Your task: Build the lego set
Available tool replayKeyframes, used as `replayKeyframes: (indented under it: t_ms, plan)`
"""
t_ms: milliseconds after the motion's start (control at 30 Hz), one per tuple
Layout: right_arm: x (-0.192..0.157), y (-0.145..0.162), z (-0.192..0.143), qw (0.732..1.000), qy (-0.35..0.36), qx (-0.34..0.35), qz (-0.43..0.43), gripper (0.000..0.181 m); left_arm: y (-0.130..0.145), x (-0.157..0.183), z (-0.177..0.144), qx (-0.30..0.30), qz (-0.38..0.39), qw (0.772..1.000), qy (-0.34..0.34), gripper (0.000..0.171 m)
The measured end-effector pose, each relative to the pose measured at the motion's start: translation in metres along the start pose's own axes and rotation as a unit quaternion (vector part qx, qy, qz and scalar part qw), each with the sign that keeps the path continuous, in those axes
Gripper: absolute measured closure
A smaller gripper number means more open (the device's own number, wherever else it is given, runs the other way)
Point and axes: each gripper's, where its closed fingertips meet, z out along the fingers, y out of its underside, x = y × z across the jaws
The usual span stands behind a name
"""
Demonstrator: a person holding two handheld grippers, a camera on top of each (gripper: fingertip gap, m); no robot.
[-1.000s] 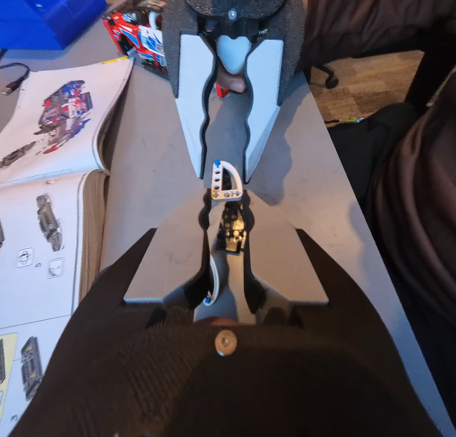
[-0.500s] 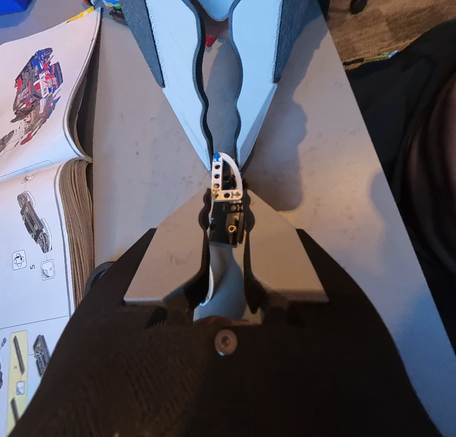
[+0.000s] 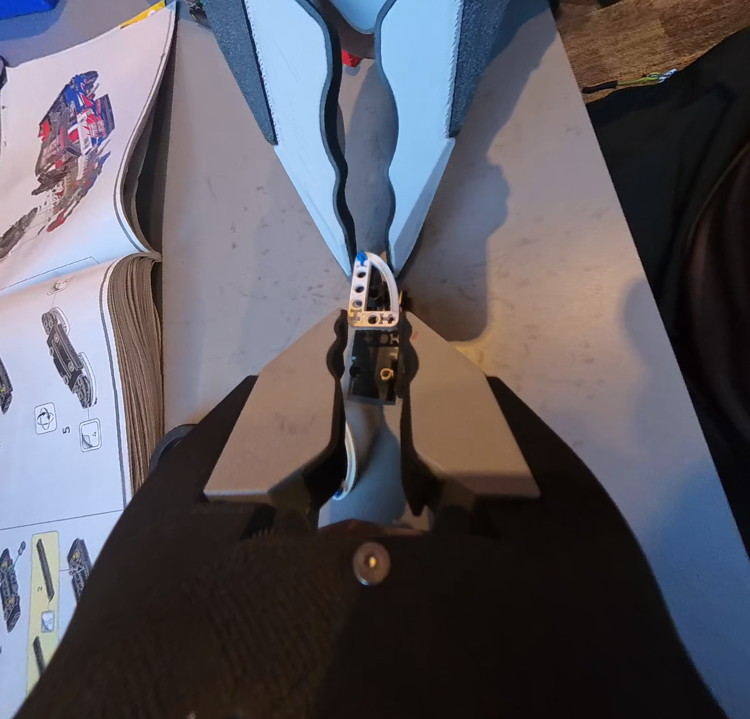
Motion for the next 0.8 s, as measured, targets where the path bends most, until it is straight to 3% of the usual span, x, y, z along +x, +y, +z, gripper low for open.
replayKeyframes:
  t_ms: [267,667,800]
  plan:
    - [0.01,-0.007,-0.016,0.999,0.003,0.034,0.023,0.161,-0.005,-0.013,-0.02,0.045,-0.058,0.997,0.016,0.149]
    - [0.017,-0.008,-0.022,0.993,-0.024,0.061,0.102,0.164,-0.008,-0.014,-0.02,0.063,-0.142,0.986,0.064,0.149]
    - [0.021,-0.011,-0.023,0.987,-0.029,0.071,0.143,0.165,-0.012,-0.019,-0.024,0.084,-0.211,0.97,0.087,0.15]
